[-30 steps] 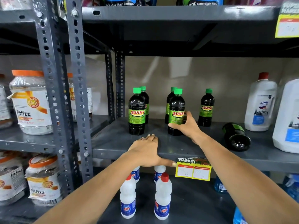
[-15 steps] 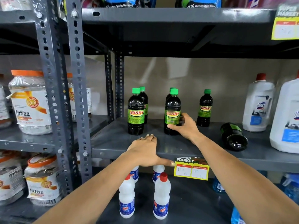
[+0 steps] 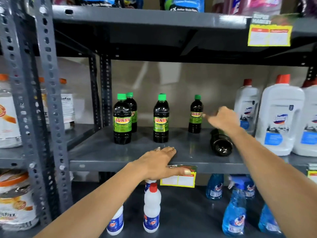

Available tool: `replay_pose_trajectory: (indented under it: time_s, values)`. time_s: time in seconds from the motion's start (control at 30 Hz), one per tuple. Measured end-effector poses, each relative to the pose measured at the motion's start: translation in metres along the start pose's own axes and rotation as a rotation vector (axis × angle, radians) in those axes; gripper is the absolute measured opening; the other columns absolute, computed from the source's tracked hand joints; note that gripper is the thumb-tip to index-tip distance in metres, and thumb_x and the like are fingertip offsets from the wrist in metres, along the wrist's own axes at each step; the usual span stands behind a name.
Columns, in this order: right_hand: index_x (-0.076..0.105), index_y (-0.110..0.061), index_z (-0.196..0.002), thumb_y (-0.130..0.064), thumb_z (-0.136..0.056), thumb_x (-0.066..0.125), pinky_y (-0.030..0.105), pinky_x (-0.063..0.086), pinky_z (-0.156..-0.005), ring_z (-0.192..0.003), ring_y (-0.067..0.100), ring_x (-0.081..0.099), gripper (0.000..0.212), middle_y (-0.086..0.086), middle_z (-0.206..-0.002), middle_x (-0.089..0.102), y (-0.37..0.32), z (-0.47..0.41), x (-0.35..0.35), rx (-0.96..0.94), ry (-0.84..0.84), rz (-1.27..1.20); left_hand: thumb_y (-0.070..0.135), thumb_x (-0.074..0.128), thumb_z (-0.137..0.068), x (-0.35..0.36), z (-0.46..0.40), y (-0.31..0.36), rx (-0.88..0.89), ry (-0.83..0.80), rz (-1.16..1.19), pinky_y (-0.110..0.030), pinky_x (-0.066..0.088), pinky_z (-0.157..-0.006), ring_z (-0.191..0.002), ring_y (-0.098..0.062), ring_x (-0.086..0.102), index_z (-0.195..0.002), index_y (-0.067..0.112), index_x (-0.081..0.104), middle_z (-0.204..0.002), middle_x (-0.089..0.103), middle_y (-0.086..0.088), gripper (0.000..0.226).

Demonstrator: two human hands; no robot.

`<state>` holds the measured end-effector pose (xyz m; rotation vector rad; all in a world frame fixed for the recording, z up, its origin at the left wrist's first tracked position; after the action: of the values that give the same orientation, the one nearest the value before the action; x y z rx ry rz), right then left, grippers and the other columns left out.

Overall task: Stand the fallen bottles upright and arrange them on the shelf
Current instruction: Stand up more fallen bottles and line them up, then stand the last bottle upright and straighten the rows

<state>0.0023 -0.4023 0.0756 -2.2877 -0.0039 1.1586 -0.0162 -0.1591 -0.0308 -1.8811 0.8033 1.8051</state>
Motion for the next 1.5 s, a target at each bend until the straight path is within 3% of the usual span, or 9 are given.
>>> replay_pose_trajectory:
  time_s: [0.1,0.17,0.3,0.43,0.5,0.73,0.93,1.1,1.5]
  values:
    - [0.051,-0.011,-0.134,-0.086,-0.059,0.058,0.037,0.051,-0.092,-0.114,0.033,0.059,0.107,0.012,-0.137,0.056,0.037,-0.001,0.002,0.197,-0.477,0.231,0.095,0.033,-0.061,0.000,-0.019,0.020,-0.015,-0.073,-0.005,-0.042,0.015,-0.119,-0.149,-0.027,0.008,-0.156,0.019,0.006,-0.164,0.003,0.004,0.125]
    - [0.053,-0.013,-0.130,-0.084,-0.061,0.059,0.031,0.056,-0.071,-0.095,0.027,0.064,0.099,0.010,-0.121,0.060,0.054,0.003,0.011,0.304,-0.651,0.071,0.089,0.042,-0.069,-0.001,-0.028,0.023,-0.035,-0.075,-0.009,-0.041,0.016,-0.118,-0.149,-0.028,0.009,-0.156,0.020,0.005,-0.164,0.002,0.005,0.117]
    - [0.059,-0.007,-0.120,-0.055,-0.075,0.071,0.027,0.050,-0.057,-0.079,0.021,0.062,0.067,0.010,-0.098,0.064,0.066,-0.010,0.026,0.255,-0.487,-0.257,0.090,0.035,-0.072,0.000,-0.037,0.014,-0.006,-0.088,-0.001,-0.042,0.013,-0.120,-0.149,-0.025,0.008,-0.156,0.021,0.006,-0.164,0.002,0.004,0.113]
    - [0.049,-0.003,-0.124,-0.049,-0.080,0.071,0.032,0.048,-0.074,-0.088,0.026,0.058,0.067,0.010,-0.101,0.057,0.063,-0.017,0.034,0.164,-0.265,-0.535,0.092,0.030,-0.070,0.000,-0.040,0.012,0.030,-0.121,-0.023,-0.039,0.008,-0.120,-0.149,-0.018,0.003,-0.156,0.021,0.002,-0.164,-0.002,0.005,0.115]
    - [0.054,-0.014,-0.105,-0.049,-0.078,0.073,0.033,0.049,-0.084,-0.095,0.024,0.060,0.048,0.006,-0.102,0.061,0.057,-0.018,0.037,0.101,-0.211,-0.597,0.094,0.026,-0.066,-0.001,-0.040,0.012,0.030,-0.106,-0.024,-0.039,0.008,-0.120,-0.149,-0.017,0.001,-0.156,0.022,0.002,-0.164,-0.002,0.005,0.118]
    - [0.038,-0.015,-0.128,-0.034,-0.077,0.079,0.034,0.047,-0.092,-0.103,0.017,0.058,0.069,-0.002,-0.112,0.059,0.051,-0.012,0.062,-0.078,-0.138,-0.688,0.095,0.027,-0.068,0.002,-0.039,0.013,-0.010,-0.090,-0.014,-0.042,0.008,-0.120,-0.149,-0.019,0.000,-0.156,0.026,0.004,-0.163,-0.002,0.009,0.115]
    - [0.041,-0.016,-0.128,-0.001,-0.077,0.070,0.036,0.045,-0.093,-0.115,0.027,0.059,0.061,0.006,-0.117,0.062,0.059,-0.020,0.077,0.005,-0.246,-0.827,0.082,0.038,-0.081,-0.004,-0.030,0.022,-0.034,-0.084,0.016,-0.038,0.006,-0.117,-0.149,-0.020,-0.002,-0.156,0.027,0.004,-0.163,-0.003,0.010,0.099]
    - [0.036,-0.016,-0.132,-0.015,-0.066,0.087,0.036,0.046,-0.098,-0.108,0.019,0.058,0.083,0.001,-0.120,0.058,0.061,-0.019,0.077,-0.012,-0.209,-0.716,0.085,0.037,-0.078,-0.002,-0.032,0.019,-0.051,-0.091,0.026,-0.043,0.009,-0.116,-0.149,-0.023,-0.001,-0.156,0.030,0.003,-0.163,-0.004,0.011,0.102]
    - [0.040,-0.012,-0.135,0.000,-0.074,0.075,0.030,0.041,-0.095,-0.118,0.025,0.056,0.072,0.004,-0.116,0.061,0.059,-0.021,0.084,-0.011,-0.323,-0.795,0.089,0.034,-0.074,0.001,-0.035,0.015,-0.031,-0.074,0.014,-0.042,0.009,-0.117,-0.149,-0.024,0.001,-0.156,0.028,0.004,-0.163,-0.002,0.010,0.107]
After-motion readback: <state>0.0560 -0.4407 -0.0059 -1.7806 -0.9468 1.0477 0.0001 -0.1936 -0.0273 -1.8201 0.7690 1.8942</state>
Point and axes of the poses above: each hand's wrist, its own z-axis away from the middle knuckle, its own x-axis out of the palm, y = z × x, the point moved 3 cm from there along -z, towards the middle knuckle
